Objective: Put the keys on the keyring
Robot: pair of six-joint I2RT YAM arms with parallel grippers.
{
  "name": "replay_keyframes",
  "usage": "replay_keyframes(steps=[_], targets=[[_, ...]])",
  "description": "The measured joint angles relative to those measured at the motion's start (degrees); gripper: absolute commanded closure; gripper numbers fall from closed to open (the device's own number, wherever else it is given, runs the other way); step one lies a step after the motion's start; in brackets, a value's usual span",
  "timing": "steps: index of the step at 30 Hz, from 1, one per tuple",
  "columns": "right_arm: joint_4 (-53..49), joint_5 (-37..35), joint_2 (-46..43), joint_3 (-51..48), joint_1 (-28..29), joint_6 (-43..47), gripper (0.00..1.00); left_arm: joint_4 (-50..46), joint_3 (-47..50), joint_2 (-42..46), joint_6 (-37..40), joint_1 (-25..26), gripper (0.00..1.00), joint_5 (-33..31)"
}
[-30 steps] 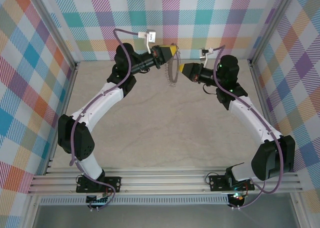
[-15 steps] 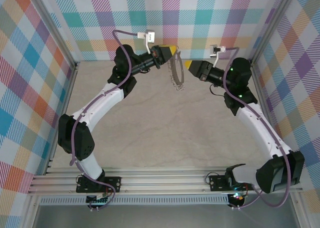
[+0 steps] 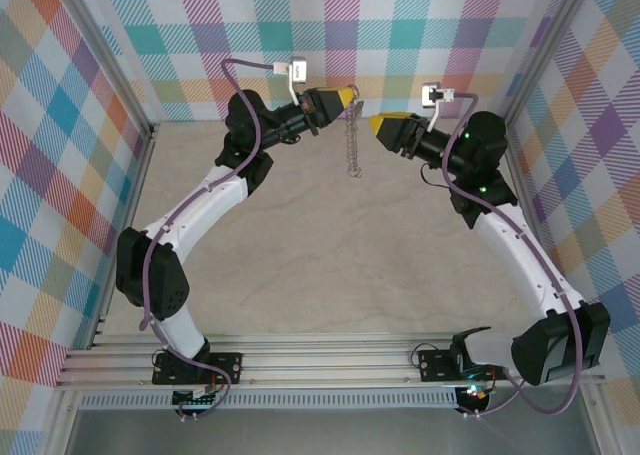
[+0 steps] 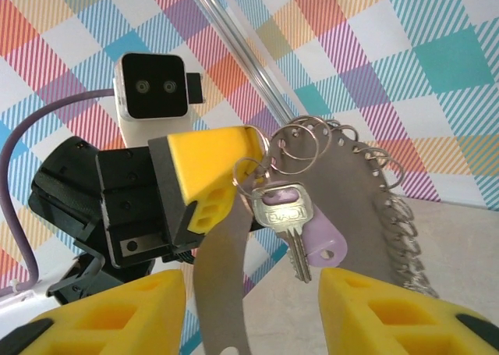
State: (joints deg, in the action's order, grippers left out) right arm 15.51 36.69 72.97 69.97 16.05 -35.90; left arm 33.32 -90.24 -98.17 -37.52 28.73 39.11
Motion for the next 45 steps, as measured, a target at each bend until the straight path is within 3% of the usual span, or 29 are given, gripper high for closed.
replay_keyframes(steps=[10,23,27,37,45], targets=[[2.38,2.03,3.91,0.68,0.11,0.83,0.44,2.05,-0.79,-0.39,-3.02,0.02,1.00,2.40],[5.75,5.27,6.34,1.99,1.73,0.83,0.47,2.71,-1.53,-0.72,-3.63,0.02,1.00,4.37],[6.01,5.79,6.40,2.91,1.99,0.85,0.56,2.73,-1.53,-0.72,-3.63,0.02,1.00,4.61],[7.13,6.78,7.04,4.66,2.05,0.81,0.99,2.71,-1.53,-0.72,-3.63,0.02,1.00,4.94],[7.41,6.80,7.02,3.80,2.54,0.76,1.00,2.82,-1.53,-0.72,-3.65,0.04,1.00,4.35]])
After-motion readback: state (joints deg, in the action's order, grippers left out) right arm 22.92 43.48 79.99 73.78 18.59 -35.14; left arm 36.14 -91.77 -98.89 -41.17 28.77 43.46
